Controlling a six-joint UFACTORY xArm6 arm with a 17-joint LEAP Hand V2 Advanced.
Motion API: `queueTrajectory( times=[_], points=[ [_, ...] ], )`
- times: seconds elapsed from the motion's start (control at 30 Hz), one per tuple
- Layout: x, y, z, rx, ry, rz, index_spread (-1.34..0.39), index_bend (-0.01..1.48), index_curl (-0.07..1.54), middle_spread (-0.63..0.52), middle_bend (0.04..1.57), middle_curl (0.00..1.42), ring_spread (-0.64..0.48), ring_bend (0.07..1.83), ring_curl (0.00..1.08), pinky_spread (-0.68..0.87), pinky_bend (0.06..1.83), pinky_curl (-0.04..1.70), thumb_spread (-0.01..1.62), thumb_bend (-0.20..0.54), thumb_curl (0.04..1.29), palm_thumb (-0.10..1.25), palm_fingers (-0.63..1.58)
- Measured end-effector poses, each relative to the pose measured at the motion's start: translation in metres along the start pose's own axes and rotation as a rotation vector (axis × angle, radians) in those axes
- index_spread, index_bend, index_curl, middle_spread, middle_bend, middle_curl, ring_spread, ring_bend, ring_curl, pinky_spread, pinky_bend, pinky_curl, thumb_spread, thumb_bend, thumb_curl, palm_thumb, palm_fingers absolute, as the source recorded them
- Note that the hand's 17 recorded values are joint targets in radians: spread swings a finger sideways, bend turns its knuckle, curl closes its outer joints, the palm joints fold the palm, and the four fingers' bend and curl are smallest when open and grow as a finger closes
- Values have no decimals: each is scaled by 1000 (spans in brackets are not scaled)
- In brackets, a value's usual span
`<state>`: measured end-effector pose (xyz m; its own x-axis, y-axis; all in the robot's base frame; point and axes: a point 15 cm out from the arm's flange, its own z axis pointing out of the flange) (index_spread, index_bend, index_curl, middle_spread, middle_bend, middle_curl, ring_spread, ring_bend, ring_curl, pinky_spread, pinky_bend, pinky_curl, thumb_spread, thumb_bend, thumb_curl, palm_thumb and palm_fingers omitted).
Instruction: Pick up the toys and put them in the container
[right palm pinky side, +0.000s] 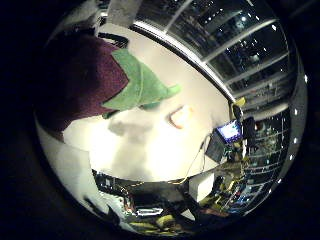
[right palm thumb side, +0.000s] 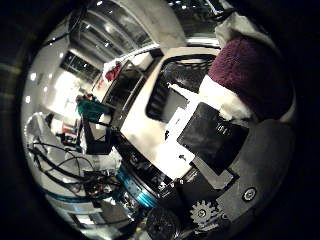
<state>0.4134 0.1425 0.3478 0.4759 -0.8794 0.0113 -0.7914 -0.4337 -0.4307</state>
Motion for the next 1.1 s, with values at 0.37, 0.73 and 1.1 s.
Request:
queueTrajectory(
  times=[0.37, 0.73, 1.1],
  points=[
    [-62, -38, 47, 76, -44, -74, -321, 719, 539, -145, 1039, 494, -211, 1330, 517, -381, 1170, 852, 1006, -28, 426, 804, 663],
    [-60, -18, 55, -16, -10, -162, -492, 326, 327, -1, 294, 263, 122, 472, 199, 386, 617, 508, 1064, -27, 367, 640, -82],
    [5, -11, 37, -1, 70, -122, -484, 177, 318, 12, 200, 286, 142, 364, 200, 448, 481, 379, 1063, -24, 340, 631, 117]
  ],
)
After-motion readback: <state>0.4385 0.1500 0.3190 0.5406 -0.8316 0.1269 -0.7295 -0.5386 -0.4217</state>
